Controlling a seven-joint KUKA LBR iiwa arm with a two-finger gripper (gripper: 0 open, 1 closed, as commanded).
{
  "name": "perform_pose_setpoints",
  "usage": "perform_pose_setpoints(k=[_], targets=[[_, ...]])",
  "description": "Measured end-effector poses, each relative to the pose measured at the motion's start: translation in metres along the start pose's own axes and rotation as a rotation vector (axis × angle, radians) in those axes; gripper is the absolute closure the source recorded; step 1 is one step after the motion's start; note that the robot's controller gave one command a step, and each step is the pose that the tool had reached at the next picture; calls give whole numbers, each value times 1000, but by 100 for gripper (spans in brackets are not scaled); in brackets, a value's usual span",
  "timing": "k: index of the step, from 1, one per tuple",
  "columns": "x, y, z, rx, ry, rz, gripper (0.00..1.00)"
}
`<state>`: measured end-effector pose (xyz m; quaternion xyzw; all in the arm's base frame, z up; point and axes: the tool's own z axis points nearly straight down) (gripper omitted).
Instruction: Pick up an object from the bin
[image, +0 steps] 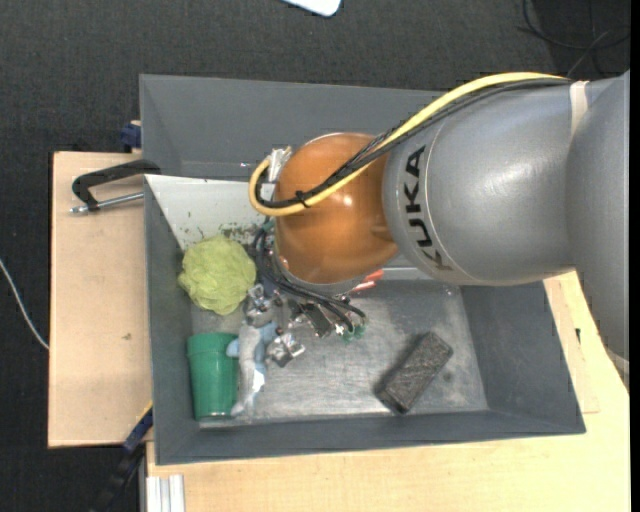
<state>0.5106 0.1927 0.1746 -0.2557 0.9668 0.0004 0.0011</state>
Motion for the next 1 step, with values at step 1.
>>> perform_pose_setpoints(k=[1], targets=[[-16,-16,-42,-2,2,-125,100]])
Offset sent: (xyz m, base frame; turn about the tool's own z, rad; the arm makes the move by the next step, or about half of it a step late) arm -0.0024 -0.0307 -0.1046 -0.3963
